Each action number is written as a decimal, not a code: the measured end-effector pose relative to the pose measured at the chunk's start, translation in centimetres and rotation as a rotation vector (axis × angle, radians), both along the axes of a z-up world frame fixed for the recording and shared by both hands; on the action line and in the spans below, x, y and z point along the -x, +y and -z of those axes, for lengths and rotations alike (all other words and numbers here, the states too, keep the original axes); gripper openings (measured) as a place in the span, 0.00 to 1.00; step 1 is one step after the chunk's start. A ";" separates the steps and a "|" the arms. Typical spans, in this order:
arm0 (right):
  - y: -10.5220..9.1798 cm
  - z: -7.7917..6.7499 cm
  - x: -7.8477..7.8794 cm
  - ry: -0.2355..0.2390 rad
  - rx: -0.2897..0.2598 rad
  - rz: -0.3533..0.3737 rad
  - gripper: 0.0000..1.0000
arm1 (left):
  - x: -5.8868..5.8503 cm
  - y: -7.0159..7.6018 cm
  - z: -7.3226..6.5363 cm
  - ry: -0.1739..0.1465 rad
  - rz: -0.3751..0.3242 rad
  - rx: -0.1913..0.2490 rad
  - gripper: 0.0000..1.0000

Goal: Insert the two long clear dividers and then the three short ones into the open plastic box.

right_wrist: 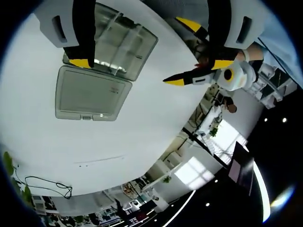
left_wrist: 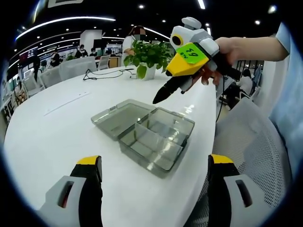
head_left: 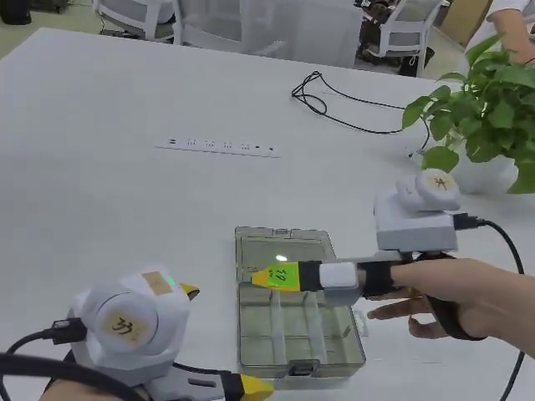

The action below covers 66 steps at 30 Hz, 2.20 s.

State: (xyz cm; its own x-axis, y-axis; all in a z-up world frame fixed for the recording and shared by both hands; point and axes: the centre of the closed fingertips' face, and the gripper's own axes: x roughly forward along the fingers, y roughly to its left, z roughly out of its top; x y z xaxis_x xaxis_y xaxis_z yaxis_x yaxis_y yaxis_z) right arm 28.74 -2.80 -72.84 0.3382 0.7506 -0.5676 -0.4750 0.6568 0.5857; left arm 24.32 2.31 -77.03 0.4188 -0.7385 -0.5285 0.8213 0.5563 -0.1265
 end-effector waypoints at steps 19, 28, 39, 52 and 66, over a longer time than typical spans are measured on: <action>-6.0 0.6 0.1 -0.275 0.041 -0.002 1.00 | 0.2 -1.3 0.0 0.004 0.011 -0.020 0.94; -8.5 0.2 0.5 -0.358 0.059 0.026 1.00 | 0.1 -1.7 -0.2 -0.003 0.012 -0.026 0.94; -11.5 1.6 2.2 -0.377 0.132 -0.016 1.00 | 0.2 -2.1 -0.1 -0.004 0.007 -0.036 0.94; -13.7 3.9 3.2 -0.398 0.303 -0.281 1.00 | 0.2 -1.8 -0.3 -0.006 -0.031 -0.042 0.94; -14.9 8.0 3.0 -0.406 0.523 -0.667 0.85 | 0.4 -1.1 -0.5 -0.010 -0.082 -0.043 0.94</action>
State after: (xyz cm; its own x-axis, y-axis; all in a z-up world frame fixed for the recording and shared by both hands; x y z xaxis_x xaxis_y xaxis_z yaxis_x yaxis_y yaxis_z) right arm 25.71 -17.67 -80.89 0.1762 0.5438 -0.8205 -0.9513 0.3082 0.0000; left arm 23.89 1.26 -76.51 0.4823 -0.6780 -0.5548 0.7738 0.6265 -0.0929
